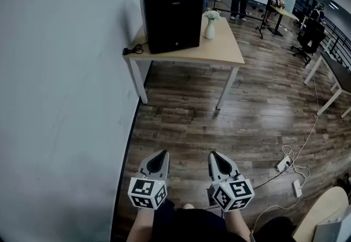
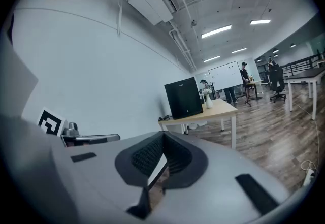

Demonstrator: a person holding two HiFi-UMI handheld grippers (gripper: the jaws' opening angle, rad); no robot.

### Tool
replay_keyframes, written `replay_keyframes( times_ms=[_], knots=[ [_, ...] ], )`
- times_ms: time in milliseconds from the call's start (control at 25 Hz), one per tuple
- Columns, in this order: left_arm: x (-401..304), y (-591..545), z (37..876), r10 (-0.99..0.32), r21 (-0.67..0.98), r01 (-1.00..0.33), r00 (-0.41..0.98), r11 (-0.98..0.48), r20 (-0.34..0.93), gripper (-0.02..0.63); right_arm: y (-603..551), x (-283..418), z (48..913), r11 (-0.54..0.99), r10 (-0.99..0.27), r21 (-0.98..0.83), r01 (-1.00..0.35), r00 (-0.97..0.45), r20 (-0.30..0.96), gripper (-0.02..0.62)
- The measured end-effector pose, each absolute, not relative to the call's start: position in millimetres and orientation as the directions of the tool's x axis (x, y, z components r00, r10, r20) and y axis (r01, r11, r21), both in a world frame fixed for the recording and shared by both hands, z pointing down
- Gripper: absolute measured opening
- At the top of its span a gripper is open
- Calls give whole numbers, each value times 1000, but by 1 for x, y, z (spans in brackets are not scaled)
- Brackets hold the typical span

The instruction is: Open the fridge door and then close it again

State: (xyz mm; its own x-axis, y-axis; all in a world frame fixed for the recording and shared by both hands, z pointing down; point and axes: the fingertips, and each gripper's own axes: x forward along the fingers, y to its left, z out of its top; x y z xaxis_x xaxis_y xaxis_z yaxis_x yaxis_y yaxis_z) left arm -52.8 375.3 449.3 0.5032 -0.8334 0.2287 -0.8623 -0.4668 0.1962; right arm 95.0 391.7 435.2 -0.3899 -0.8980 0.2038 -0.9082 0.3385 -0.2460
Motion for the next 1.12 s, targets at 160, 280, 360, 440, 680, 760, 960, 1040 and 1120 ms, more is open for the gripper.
replay_keyframes(
  times_ms=[160, 280, 360, 440, 680, 760, 960, 1040, 1120],
  knots=[
    [-54, 402, 442, -843, 162, -869, 494, -468, 214, 6, 420, 95, 428, 341, -908, -247, -907, -386, 165, -9],
    [-56, 419, 438, -850, 162, -872, 488, -463, 197, 6, 436, 94, 427, 348, -907, -252, -903, -392, 154, -10],
    [-56, 424, 440, -854, 165, -876, 480, -454, 199, 6, 443, 95, 427, 344, -908, -265, -901, -391, 150, -9],
    [-55, 429, 441, -856, 168, -878, 475, -448, 202, 6, 448, 100, 429, 325, -914, -271, -906, -374, 154, -9],
    [-51, 440, 441, -857, 167, -878, 475, -448, 201, 6, 453, 112, 433, 289, -925, -256, -922, -338, 171, -9],
    [-50, 439, 441, -858, 167, -880, 473, -445, 203, 6, 453, 112, 435, 295, -922, -265, -918, -346, 173, -9],
    [-47, 428, 441, -862, 163, -885, 463, -436, 208, 6, 443, 111, 437, 310, -913, -270, -911, -365, 181, -9],
    [-46, 422, 441, -860, 155, -886, 463, -438, 215, 6, 437, 111, 436, 311, -914, -278, -909, -366, 174, -9],
    [-43, 414, 440, -856, 148, -883, 468, -445, 218, 6, 430, 111, 435, 312, -914, -283, -907, -368, 173, -9]
  ],
)
